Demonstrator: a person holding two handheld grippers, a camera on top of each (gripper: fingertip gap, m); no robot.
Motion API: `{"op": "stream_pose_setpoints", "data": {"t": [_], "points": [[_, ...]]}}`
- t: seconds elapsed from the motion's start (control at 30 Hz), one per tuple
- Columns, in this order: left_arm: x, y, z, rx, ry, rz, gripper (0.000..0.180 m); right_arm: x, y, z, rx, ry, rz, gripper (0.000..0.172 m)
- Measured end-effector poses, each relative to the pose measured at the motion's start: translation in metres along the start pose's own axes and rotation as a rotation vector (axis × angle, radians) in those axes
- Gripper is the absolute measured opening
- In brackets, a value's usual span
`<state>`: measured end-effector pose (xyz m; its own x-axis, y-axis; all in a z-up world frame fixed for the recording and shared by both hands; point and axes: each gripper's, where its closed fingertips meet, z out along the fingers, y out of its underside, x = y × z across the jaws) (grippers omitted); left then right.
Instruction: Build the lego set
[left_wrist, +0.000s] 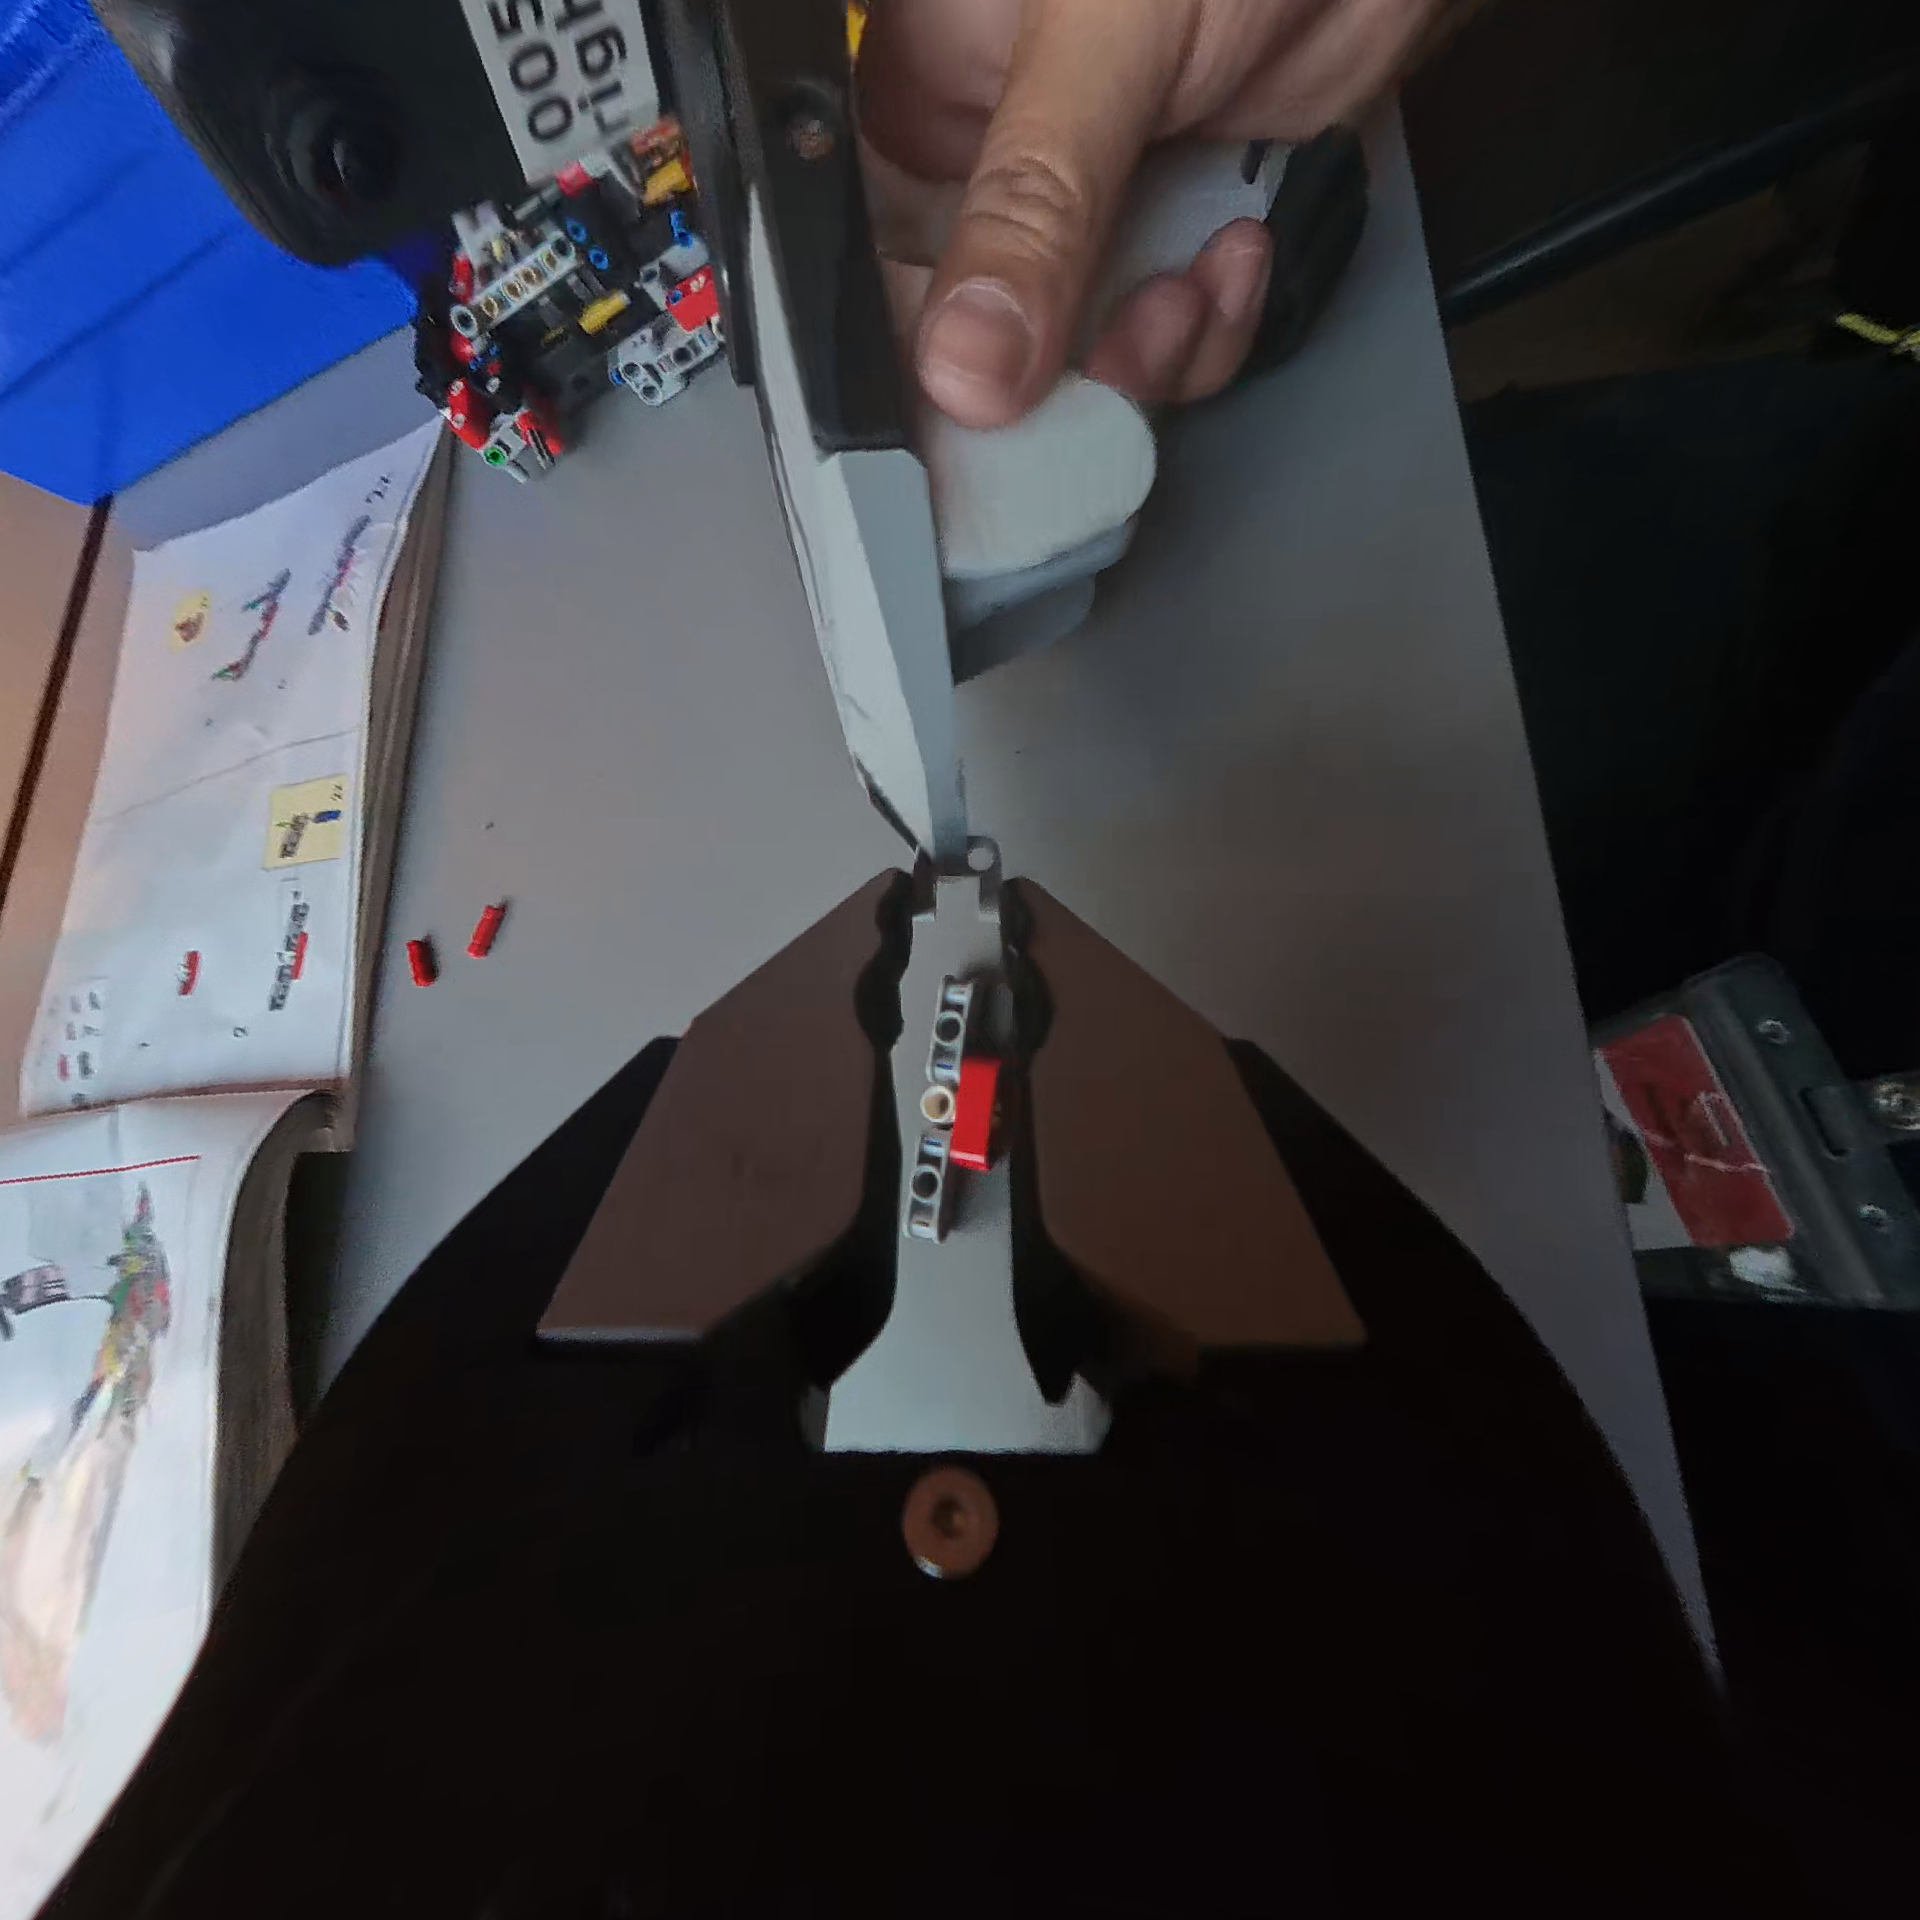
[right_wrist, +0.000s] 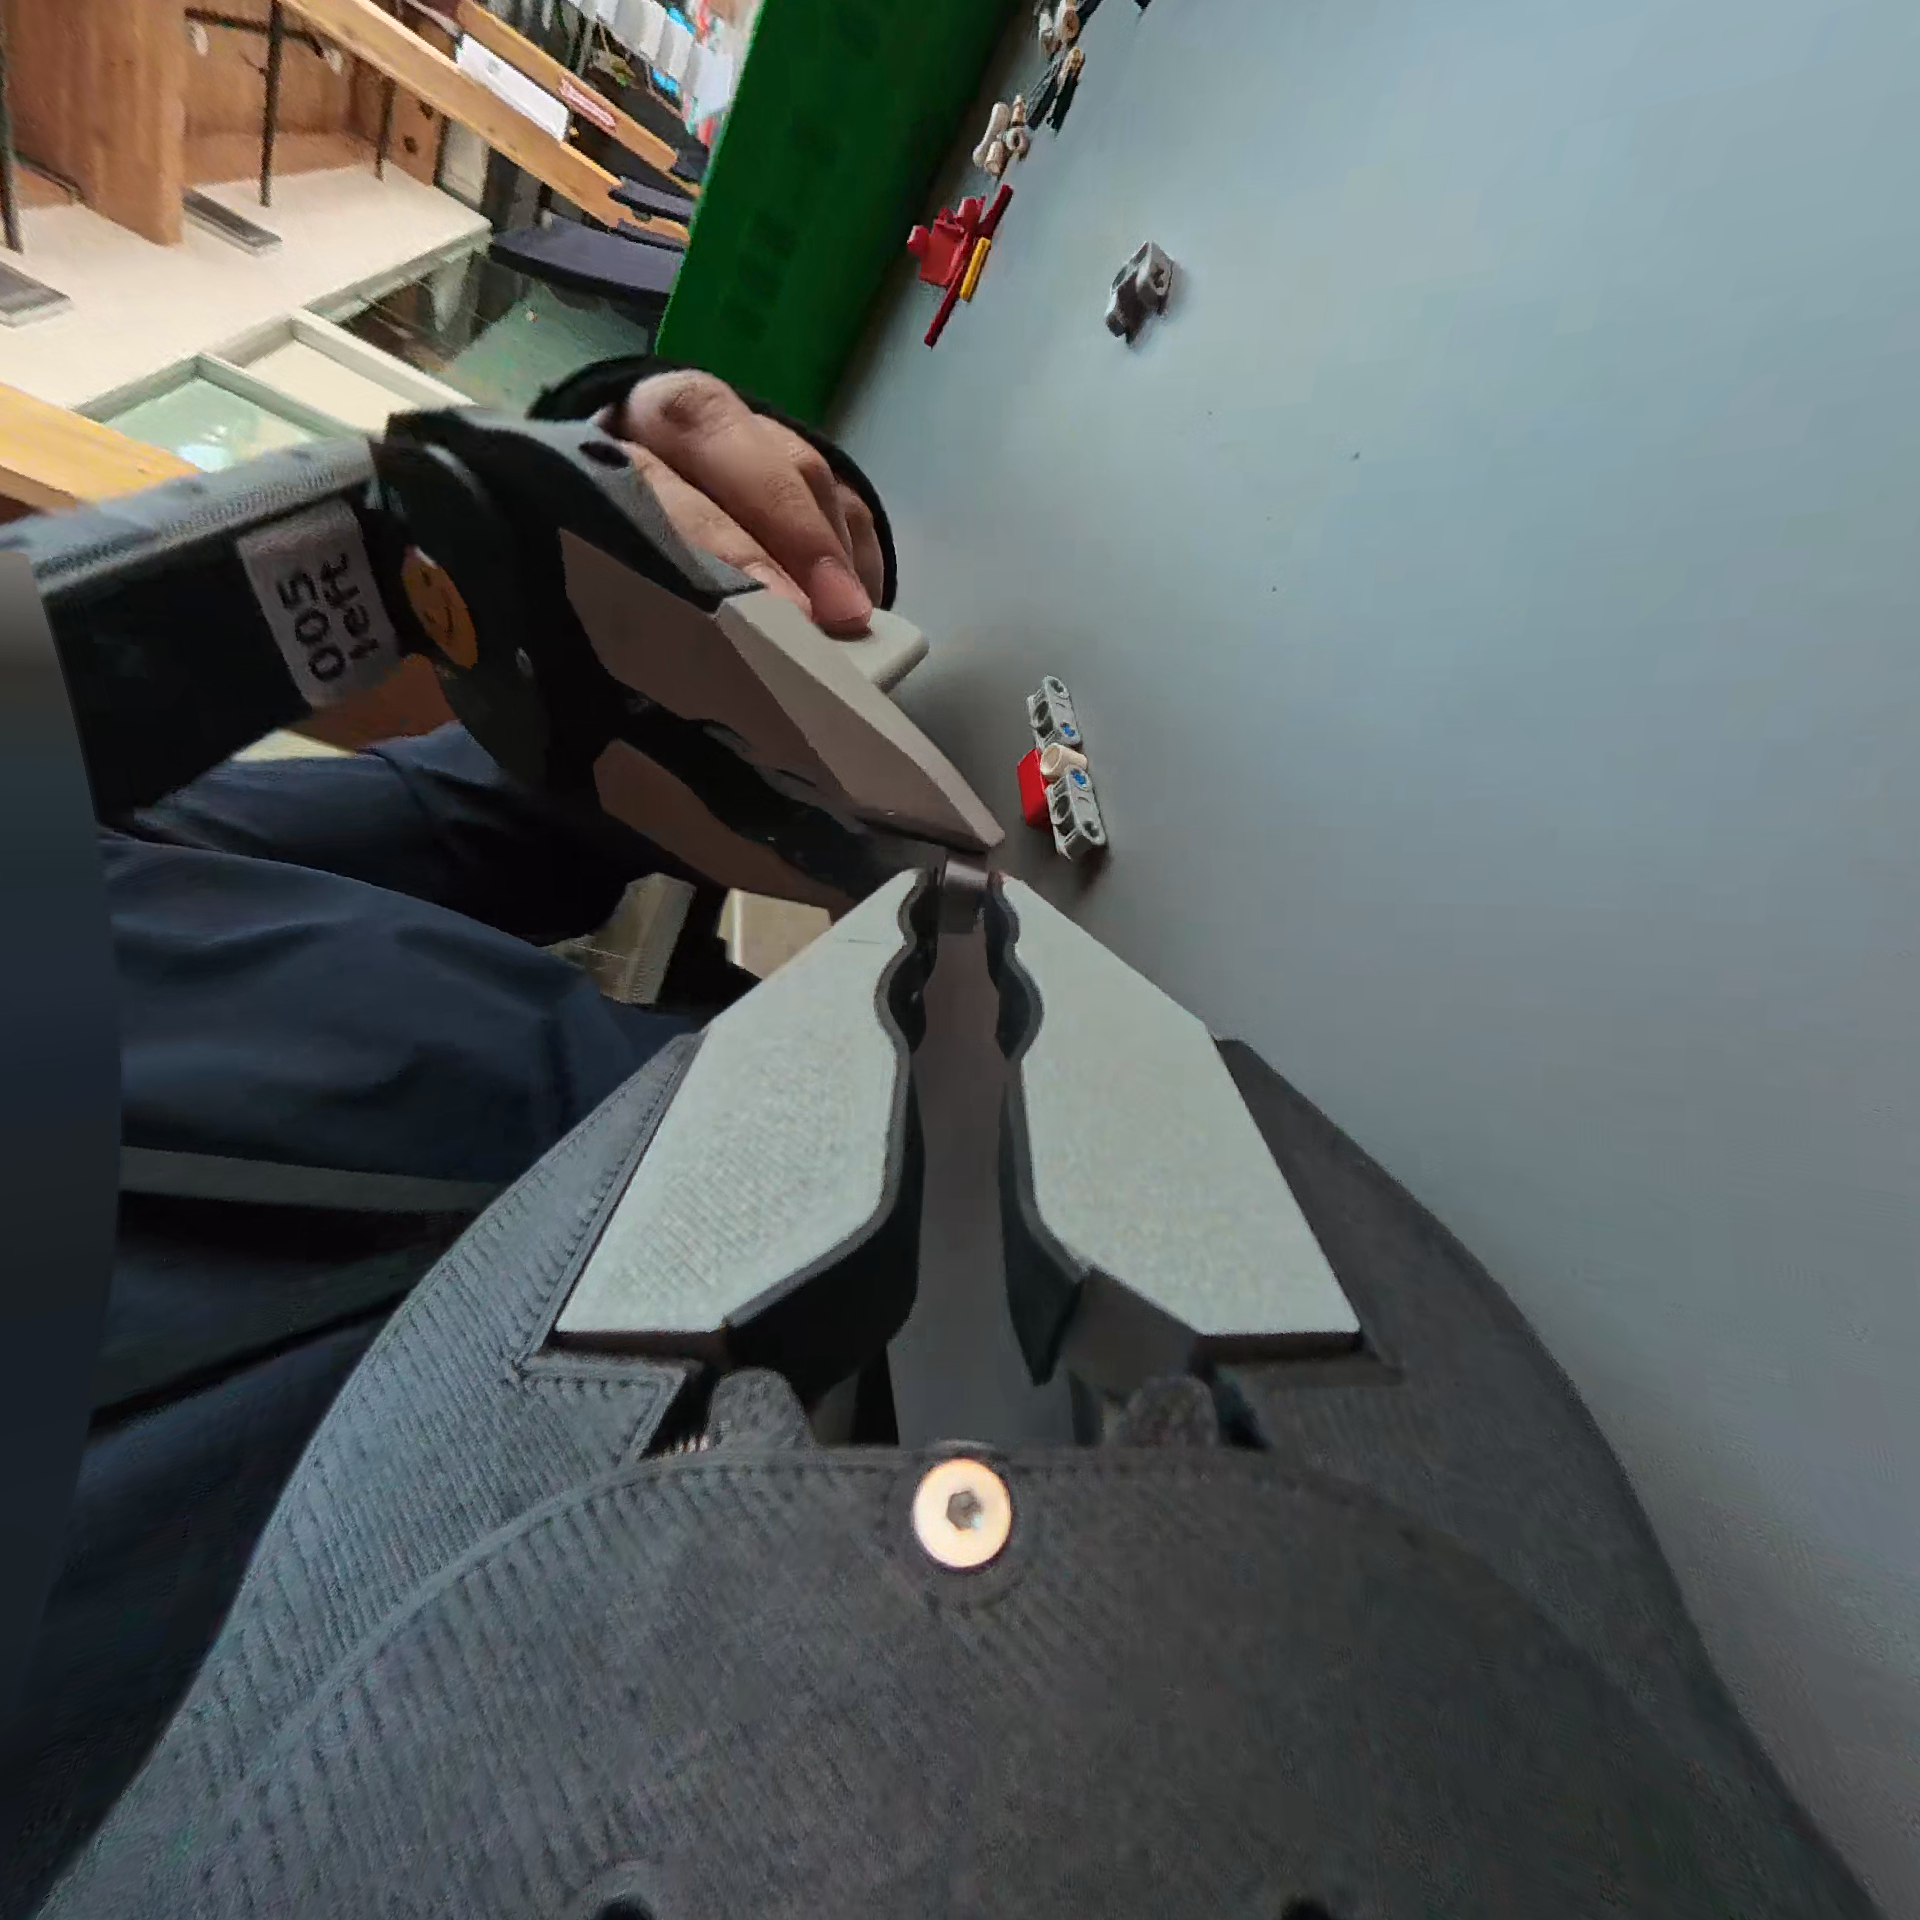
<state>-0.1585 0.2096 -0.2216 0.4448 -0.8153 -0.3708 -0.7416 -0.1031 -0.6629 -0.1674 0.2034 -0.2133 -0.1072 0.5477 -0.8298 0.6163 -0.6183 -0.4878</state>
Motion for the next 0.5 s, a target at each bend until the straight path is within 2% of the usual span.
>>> {"op": "stream_pose_setpoints", "data": {"t": [0.07,0.17,0.3,0.37,0.5], "points": [[0.000,0.002,-0.002,-0.001,0.035,-0.038,0.014,-0.003,0.001,-0.003,-0.012,0.058,-0.138,0.015],[0.013,0.005,-0.002,0.004,0.153,-0.072,0.014,-0.004,0.003,-0.008,-0.050,0.203,-0.449,0.024],[0.018,0.014,0.005,-0.057,0.228,-0.125,0.014,0.003,0.014,-0.008,-0.185,0.426,-0.833,0.024],[0.015,0.020,0.009,-0.111,0.245,-0.155,0.014,0.015,0.015,-0.009,-0.240,0.529,-0.905,0.020],[0.011,0.019,0.014,-0.132,0.259,-0.154,0.017,0.024,0.019,0.001,-0.264,0.501,-0.851,0.024]]}}
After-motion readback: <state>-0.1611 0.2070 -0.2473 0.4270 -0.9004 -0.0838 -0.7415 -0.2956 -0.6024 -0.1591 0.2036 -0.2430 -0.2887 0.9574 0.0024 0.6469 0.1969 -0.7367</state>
